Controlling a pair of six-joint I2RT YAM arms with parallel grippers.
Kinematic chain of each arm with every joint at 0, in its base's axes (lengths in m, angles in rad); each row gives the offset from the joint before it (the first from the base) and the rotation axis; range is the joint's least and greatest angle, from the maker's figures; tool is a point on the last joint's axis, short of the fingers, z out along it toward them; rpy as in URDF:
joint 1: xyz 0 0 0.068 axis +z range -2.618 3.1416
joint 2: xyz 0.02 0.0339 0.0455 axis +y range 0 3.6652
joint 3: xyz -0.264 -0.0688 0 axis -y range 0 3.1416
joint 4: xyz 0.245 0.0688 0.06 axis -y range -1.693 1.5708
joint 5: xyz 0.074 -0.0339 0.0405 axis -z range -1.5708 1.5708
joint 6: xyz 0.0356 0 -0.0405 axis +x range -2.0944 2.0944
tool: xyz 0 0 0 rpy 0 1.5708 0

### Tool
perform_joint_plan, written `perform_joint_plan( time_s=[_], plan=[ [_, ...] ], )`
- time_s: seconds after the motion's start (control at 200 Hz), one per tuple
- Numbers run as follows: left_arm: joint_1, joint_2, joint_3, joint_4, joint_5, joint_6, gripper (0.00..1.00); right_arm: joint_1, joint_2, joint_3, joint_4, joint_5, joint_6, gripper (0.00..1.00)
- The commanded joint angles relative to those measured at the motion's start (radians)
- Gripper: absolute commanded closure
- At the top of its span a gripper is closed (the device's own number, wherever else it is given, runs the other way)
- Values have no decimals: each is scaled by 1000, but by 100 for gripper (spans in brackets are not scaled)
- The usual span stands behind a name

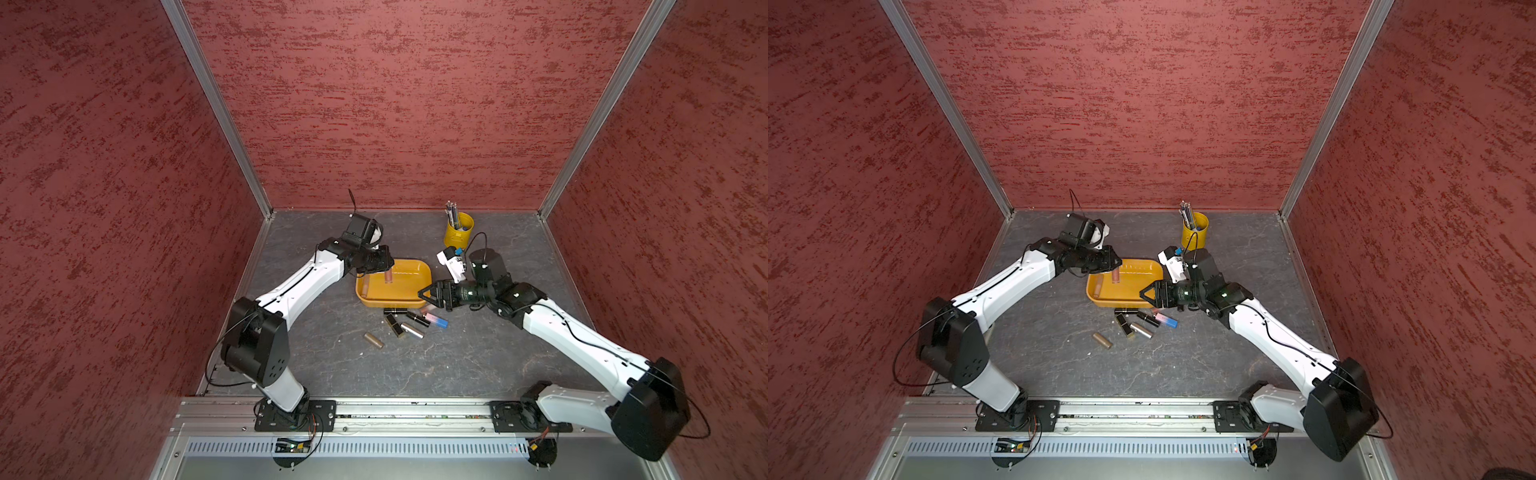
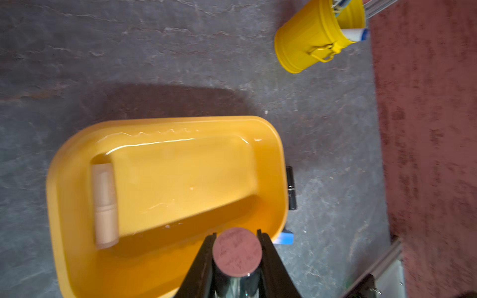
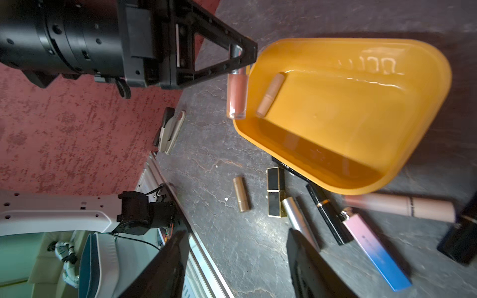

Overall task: Put the lipstick into the storage box
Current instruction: Place the lipstick in the storage box.

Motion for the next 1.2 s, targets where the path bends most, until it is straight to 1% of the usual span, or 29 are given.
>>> perform_joint_plan(
  time_s=[0.0,0.105,0.245,0.551,1.052,1.192],
  plan=[
    [7,56,75,-99,-90,84,90,-5,-20,-6,-65,78,-41,35],
    [7,123,128,-140,-141,108,90,-5,-18,-3,-88,103,-49,35],
    [7,195,166,-177,-201,129,90,-4,-17,-3,-110,118,-58,35],
    [9,315,199,-188,-255,146,90,-6,-15,-17,-115,117,-52,35],
    [9,400,247,-222,-306,149,90,-3,-19,-59,-88,114,-38,35],
    [9,417,250,-226,-303,148,89,-4,-19,-61,-86,113,-37,35]
  ],
)
